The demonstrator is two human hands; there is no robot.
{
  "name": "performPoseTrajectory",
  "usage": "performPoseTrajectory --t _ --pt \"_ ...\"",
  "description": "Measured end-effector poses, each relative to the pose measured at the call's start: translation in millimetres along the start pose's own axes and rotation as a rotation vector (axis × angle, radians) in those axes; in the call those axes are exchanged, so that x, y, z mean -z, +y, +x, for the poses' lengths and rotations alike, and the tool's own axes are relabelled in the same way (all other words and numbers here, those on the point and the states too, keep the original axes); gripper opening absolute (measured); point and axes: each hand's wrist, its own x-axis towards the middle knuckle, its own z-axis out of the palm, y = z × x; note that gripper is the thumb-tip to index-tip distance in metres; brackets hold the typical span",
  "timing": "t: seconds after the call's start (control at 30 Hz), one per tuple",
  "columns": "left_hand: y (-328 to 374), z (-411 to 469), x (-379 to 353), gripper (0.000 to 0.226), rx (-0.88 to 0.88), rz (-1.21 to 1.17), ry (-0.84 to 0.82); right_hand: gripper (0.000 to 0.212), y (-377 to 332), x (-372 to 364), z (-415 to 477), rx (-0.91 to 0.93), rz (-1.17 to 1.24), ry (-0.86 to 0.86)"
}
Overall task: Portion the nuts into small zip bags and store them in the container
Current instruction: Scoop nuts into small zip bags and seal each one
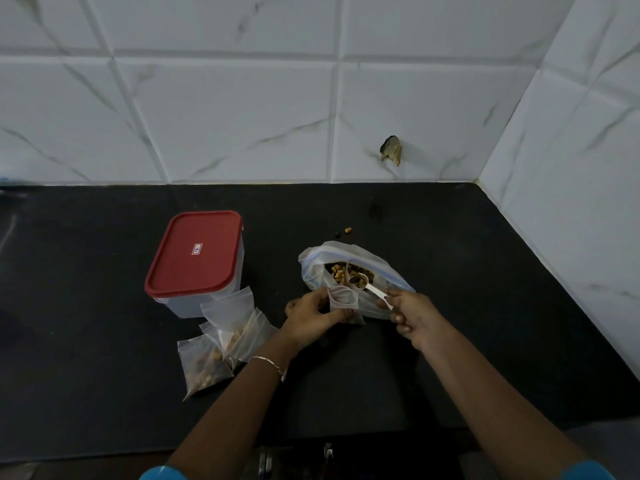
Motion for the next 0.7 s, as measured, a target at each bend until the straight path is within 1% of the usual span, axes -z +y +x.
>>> performPoseTrajectory --t 0.23,0.27,0.33,0.4,0.57,0.7 --pt "-5.1 2.3 -15.4 0.043 -0.018 -0.086 0.120 0.021 -7.0 8.5 -6.3 0.014 -0.003 -0.006" --pt "-2.8 1.9 -18.7 0.045 -0.024 -0.073 0.143 0.021 -8.1 11.5 -8.5 0.017 -0.006 -0.013" --pt "2.1 -1.7 -25.2 0.042 -0.034 0.007 0.217 0.023 -9.1 16.8 -12.4 0.022 -0.009 -0.026" --pt "6.6 -5.3 -28.8 0.040 -0.034 0.037 0.270 0.025 -9.1 21.9 -17.8 0.032 -0.006 -0.036" --pt "11.8 -3.1 -31.5 0.030 0.001 0.036 0.283 0.025 -9.7 30.2 -38.4 0.071 0.020 -0.105" --pt "16.4 -1.1 -33.2 0.035 0.013 0.072 0.325 0.022 -13.2 22.5 -55.0 0.115 -0.009 -0.155"
